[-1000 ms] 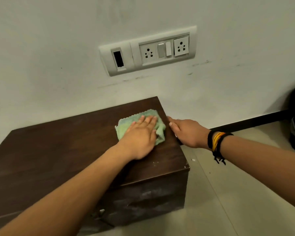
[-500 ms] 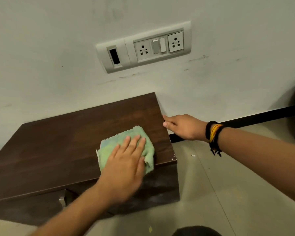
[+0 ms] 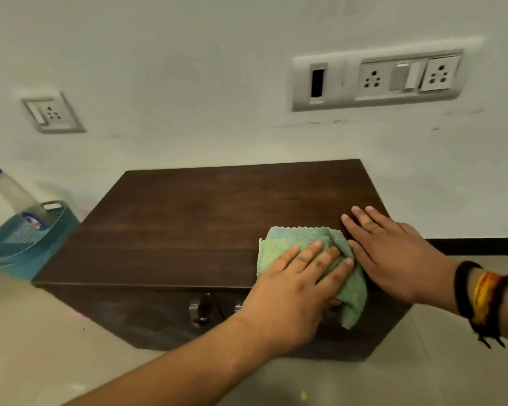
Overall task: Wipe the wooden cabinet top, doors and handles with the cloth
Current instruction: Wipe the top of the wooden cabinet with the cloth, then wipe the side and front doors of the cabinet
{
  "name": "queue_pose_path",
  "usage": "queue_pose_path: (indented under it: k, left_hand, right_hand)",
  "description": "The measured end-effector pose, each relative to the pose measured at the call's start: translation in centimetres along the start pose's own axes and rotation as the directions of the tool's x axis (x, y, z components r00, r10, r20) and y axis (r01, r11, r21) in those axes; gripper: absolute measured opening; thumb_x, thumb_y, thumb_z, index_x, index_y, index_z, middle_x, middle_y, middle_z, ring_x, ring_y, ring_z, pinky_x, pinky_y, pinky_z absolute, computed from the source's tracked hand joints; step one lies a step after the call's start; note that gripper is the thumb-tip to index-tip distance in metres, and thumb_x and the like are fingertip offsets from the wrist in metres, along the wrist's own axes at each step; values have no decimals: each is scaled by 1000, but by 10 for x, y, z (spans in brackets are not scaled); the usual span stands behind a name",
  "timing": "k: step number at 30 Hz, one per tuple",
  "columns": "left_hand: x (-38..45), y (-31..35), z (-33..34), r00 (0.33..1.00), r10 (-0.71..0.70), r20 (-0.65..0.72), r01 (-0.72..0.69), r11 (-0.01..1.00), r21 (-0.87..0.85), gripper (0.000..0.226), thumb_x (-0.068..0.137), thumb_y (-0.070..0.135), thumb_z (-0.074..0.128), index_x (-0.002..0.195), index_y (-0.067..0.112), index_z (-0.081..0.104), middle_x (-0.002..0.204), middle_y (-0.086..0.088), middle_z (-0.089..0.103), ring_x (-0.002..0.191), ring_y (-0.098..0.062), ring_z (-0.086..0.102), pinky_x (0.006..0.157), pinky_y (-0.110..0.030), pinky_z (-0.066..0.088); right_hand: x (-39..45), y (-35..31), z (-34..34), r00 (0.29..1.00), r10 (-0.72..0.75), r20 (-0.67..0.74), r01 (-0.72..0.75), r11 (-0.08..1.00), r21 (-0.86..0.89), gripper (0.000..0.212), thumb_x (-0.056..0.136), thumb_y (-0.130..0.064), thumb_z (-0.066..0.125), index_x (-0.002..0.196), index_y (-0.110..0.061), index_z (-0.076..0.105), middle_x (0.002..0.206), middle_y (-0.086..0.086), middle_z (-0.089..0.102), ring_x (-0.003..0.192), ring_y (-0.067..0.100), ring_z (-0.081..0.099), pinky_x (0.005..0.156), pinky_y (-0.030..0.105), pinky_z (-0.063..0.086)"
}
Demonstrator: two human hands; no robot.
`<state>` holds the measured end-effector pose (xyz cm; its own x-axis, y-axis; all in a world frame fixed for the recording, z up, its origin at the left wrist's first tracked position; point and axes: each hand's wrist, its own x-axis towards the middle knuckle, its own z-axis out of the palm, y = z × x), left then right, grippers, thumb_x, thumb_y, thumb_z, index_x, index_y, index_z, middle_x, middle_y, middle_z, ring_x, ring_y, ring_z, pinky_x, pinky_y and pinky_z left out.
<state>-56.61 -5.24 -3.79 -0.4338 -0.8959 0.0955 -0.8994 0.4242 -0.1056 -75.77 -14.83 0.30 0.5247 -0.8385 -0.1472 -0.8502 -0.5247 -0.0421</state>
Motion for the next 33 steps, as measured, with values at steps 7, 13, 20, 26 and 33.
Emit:
queue_pose_path:
  k: [7,13,20,26,33]
  left_hand:
    - [-98,-102,2,990,-135,29,134,991,25,59,103,48,25,158,30,19,165,3,23,152,-19,21,122,-42,21]
    - [-173,-174,-2,969,-243,52,243,970,-10,59,104,52,14,159,35,8,166,10,9,154,-12,5,125,-37,9]
    - [-250,-246,-1,929,-371,2,371,929,-12,58,103,53,15,158,34,16,164,9,17,153,-12,12,124,-33,8]
    - [-282,-272,5,898,-429,-93,423,902,-81,61,104,54,15,156,27,29,161,2,31,151,-19,24,122,-44,24]
    - [-280,-259,21,828,-501,-253,462,864,-199,53,103,38,33,149,15,45,155,-7,43,148,-27,31,122,-43,25]
  right_hand:
    - [15,-96,2,970,-242,-1,241,969,-60,99,75,-67,-25,159,-21,-2,168,-3,-4,153,9,-2,118,27,13]
    - [40,-171,-9,936,-342,77,347,936,-62,79,89,-64,-2,157,-25,-8,167,-6,-7,153,8,-3,122,30,10]
    - [53,-215,-1,953,-300,35,302,951,-67,69,97,-59,7,157,-27,-7,166,-9,-6,152,6,-3,120,27,7]
    - [55,-215,6,960,-281,7,280,954,-106,73,92,-60,0,157,-27,-6,166,-9,-5,152,5,-2,118,26,8]
    - [57,-215,13,951,-306,-54,301,950,-81,69,98,-55,8,159,-24,7,167,-5,8,153,11,7,122,35,14]
